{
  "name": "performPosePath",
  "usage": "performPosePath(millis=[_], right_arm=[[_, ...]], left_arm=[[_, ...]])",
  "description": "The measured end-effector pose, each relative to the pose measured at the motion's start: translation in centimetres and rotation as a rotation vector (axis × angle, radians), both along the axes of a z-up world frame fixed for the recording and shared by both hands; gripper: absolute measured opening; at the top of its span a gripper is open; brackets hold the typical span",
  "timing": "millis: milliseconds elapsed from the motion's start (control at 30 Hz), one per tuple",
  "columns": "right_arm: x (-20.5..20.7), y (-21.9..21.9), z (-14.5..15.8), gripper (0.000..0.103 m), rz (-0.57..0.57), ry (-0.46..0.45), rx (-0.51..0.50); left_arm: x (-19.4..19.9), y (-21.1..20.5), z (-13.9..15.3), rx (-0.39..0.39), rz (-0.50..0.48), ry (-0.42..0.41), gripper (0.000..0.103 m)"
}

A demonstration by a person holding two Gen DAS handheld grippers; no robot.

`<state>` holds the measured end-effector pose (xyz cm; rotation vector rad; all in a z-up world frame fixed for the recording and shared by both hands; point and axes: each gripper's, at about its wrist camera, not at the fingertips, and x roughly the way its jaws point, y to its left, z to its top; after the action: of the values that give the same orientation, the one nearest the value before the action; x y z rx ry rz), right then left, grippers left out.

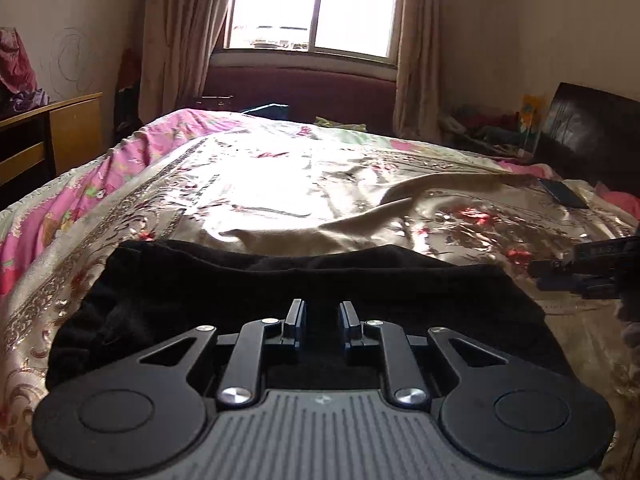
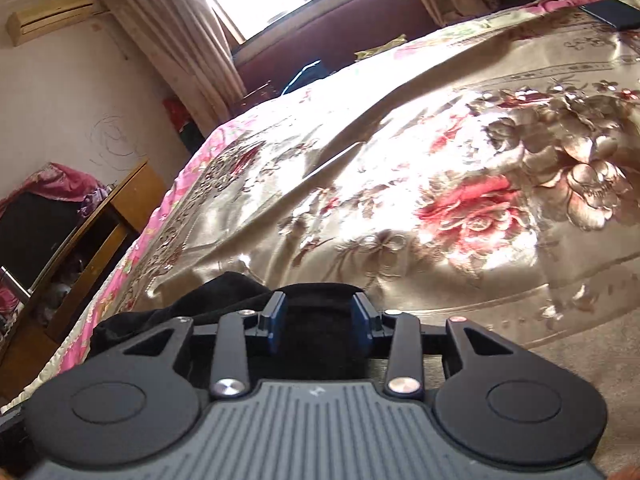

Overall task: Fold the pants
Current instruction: 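Press the folded bundle flat with both grippers, then grasp the edge of the black pants with the right gripper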

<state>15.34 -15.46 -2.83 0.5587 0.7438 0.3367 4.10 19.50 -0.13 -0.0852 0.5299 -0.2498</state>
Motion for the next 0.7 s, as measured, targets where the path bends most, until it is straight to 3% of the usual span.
performPosePath(millis=[133,233,300,400,500,600,700], right_arm=[[2.8,-0.7,-2.9,0.040,0.082,0.089,0.119],[4.1,-0.4,-4.0,0.045,0.129,0.110,0.139],[4.6,-0.8,-4.5,0.039,0.133,0.127,0.208],[6.3,-1.3,-4.9,0.019,0.128,0.148,0.294],[8.0,-1.6,-5.2,0.013,0.095,0.127,0.329],[8.6,-2.6,-5.3,0.002,0.014,0.085,0.368],[7.2,-3.0,-4.0,0.007,0.041,0.065,0.324]], left_arm=[[-0.3,-7.5,0.1,-0.008,-0.313,0.020,0.041],[-0.1,-12.8,-0.9,0.078,-0.480,0.038,0.041],[0.7,-15.7,-2.2,0.150,-0.554,0.116,0.041],[2.2,-17.4,-3.7,0.189,-0.600,0.254,0.041],[3.2,-16.7,-4.2,0.120,-0.568,0.325,0.041],[2.3,-17.1,-4.2,0.138,-0.554,0.316,0.041],[1.7,-17.1,-3.8,0.143,-0.546,0.297,0.041]])
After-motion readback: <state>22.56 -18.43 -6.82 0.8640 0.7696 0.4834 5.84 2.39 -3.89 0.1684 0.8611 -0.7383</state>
